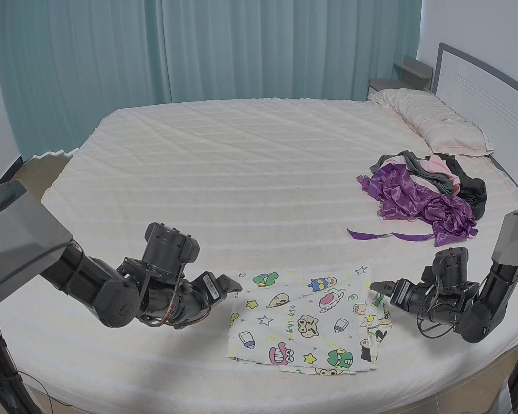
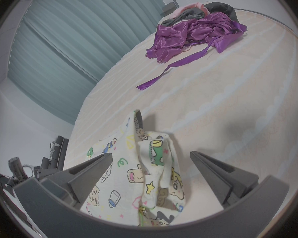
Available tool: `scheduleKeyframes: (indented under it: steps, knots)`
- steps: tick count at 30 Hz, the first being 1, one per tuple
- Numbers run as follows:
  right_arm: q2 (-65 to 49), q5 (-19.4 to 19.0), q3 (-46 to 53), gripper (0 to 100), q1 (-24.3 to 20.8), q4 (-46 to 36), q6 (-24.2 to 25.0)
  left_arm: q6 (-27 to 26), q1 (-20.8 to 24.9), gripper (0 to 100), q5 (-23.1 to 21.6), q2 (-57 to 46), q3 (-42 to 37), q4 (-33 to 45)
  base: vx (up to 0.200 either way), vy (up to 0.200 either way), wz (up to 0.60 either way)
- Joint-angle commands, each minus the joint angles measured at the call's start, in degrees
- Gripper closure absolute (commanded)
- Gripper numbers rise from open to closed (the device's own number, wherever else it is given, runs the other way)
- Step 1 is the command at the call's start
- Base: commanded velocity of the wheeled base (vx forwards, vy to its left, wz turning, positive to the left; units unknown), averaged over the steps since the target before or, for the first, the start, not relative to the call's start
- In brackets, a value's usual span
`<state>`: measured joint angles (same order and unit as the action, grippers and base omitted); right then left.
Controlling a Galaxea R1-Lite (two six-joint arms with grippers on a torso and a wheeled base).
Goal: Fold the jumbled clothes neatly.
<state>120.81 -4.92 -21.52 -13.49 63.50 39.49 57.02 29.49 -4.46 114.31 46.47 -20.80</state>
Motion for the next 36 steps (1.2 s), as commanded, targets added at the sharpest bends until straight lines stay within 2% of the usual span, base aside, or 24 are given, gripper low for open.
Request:
scheduleKeyframes:
  steps: [1,4,7,14,24,28,31,36]
  knots:
    - [-0.57,-0.17,5.08,0,-1.45,4.09,1.47,-0.59,0.13,0,0.16,5.04,5.65,0.23,0.0,0.0,0.0]
    - [-0.75,-0.08,6.4,0,-1.89,6.37,4.81,0.11,1.36,0,0.95,5.66,6.44,0.41,0.0,0.0,0.0]
    - [-0.57,-0.17,7.28,0,-1.89,6.9,4.99,1.7,2.24,0,1.91,5.66,6.44,0.41,0.0,-0.133,0.0]
    - [-0.66,-0.17,8.68,0,-1.89,6.99,4.9,1.61,2.59,0,2.26,5.57,5.82,-0.03,0.0,-0.2,0.0]
    - [-0.4,-0.26,8.95,0,-2.59,6.99,4.9,1.61,2.5,0,2.53,5.57,5.82,-0.03,0.0,0.0,0.0]
    - [0.13,-0.96,9.39,0,-3.56,6.99,4.9,1.17,1.89,0,4.02,5.48,5.82,-0.03,0.0,0.0,0.0]
    - [0.57,-2.63,9.04,0,-5.58,6.99,4.9,-2.96,0.04,0,5.6,5.31,5.82,-0.03,0.0,0.0,0.0]
    - [3.03,-2.81,8.6,0,-7.6,7.08,4.55,-6.83,-0.84,0,6.13,5.22,5.12,0.14,0.0,0.0,0.0]
